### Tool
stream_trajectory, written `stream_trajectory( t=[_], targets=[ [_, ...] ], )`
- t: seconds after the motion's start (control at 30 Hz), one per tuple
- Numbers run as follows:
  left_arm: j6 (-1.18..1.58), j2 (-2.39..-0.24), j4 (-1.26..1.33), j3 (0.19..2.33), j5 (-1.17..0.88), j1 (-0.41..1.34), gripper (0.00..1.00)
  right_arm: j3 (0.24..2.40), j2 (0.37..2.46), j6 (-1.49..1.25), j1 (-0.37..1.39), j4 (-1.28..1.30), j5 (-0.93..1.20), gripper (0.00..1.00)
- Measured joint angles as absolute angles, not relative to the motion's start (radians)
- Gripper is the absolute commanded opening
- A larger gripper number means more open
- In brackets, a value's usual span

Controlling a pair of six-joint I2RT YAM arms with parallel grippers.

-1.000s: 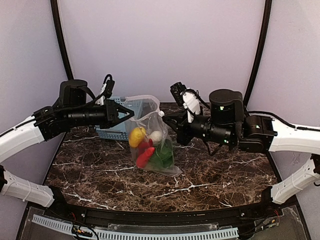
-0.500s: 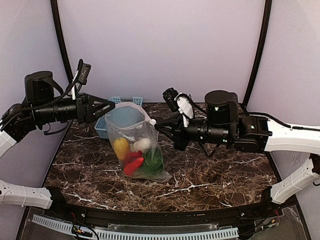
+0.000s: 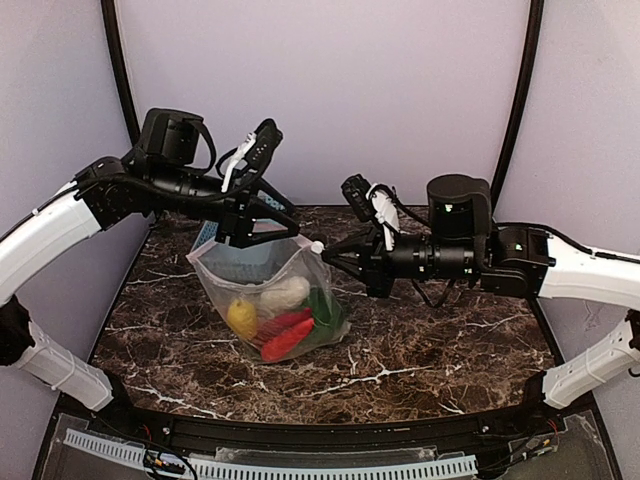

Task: Place the food in the zip-top bag and seal the zipper
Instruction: Hold the zipper from the zipper food storage bag, then hold the zipper food storage bag at the center of the board.

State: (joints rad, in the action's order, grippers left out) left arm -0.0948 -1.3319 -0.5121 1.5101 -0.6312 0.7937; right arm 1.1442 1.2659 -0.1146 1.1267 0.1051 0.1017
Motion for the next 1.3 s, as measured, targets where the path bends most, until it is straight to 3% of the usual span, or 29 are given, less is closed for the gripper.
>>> stream_trajectory(
  t=[0.47, 0.83, 1.0, 1.3],
  targets=[
    [-0.242, -1.447, -0.667, 1.659, -0.592, 0.883, 0.39, 1.148, 1.266, -0.114, 1.124, 0.151, 0.12, 0.0],
    [-0.281, -1.53, -0.726, 1.697, -0.561, 0.907, 0.31, 1.148, 1.266, -0.114, 1.124, 0.163, 0.12, 0.0],
    [-0.293, -1.552, -0.747, 1.723, -0.56, 0.908, 0.2, 1.148, 1.266, -0.114, 1.124, 0.166, 0.118, 0.0],
    [-0.303, -1.562, -0.763, 1.735, -0.565, 0.913, 0.2, 1.148, 1.266, -0.114, 1.118, 0.174, 0.108, 0.0]
  ],
)
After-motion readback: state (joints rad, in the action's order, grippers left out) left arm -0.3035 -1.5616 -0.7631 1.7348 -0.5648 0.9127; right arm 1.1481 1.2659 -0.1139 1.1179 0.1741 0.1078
